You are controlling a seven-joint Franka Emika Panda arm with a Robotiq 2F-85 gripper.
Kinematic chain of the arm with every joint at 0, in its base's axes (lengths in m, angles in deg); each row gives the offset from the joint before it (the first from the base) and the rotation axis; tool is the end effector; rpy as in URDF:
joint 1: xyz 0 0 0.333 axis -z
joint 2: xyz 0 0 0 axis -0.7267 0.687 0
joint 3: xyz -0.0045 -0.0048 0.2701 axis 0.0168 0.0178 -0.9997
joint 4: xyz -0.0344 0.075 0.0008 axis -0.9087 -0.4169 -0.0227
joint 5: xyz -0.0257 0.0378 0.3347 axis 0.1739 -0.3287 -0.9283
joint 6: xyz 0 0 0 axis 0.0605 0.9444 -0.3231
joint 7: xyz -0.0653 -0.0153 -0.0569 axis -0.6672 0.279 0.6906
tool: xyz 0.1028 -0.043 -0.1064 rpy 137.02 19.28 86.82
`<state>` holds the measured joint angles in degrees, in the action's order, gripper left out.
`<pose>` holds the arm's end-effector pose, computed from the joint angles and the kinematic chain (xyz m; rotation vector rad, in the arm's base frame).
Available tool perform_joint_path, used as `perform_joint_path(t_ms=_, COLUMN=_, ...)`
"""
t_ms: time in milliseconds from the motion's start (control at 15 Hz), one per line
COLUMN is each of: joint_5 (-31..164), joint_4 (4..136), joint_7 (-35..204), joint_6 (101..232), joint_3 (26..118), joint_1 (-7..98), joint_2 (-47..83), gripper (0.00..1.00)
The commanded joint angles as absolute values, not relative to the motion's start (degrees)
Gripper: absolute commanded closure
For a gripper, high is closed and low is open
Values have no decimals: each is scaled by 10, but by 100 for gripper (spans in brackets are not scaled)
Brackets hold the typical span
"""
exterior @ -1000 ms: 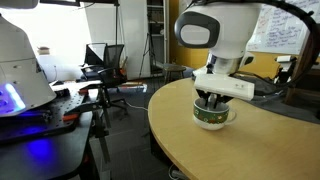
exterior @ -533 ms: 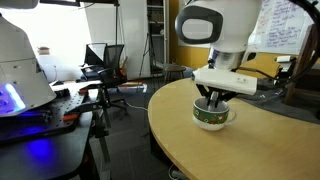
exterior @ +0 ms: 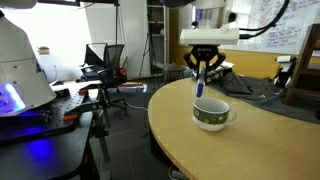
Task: Put the marker on the table
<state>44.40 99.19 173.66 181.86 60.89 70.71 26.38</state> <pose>0.5137 -0.1537 0.1689 -2.7390 -1.2773 -0.3241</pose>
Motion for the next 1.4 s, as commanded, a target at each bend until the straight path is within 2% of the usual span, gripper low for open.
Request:
perform_joint_path(t_ms=0, joint_5=505, joint_4=1014, joint_7=1657, joint_6=1761, joint_3=637, joint_1=643, joint_2=230, gripper=94)
perform_joint_path(t_ms=267, joint_5=577, joint_4=953, joint_7=1497, joint_6=1646, joint_3=648, joint_1=568, joint_2=264, gripper=94)
perform_joint_path(t_ms=467, joint_5=622, joint_4=882, joint_7=1371, joint_6=1642, joint_3=660, joint_1=531, joint_2=329, gripper=94)
perform_joint_path(t_ms=933, joint_5=662, joint_4=725, joint_7=1342, joint_6=1667, joint_3=654, joint_1=563, joint_2=512, gripper=94)
perform_joint_path(t_ms=1267, joint_5=690, joint_4=685, joint_7=1356, joint_6=1647, joint_3=645, joint_1=579, joint_2=553, gripper=94)
perform_joint_path(t_ms=1333, joint_5=690, joint_4=686, joint_7=1361, joint_6=1640, joint_3=640, joint_1=582, joint_2=549, gripper=51)
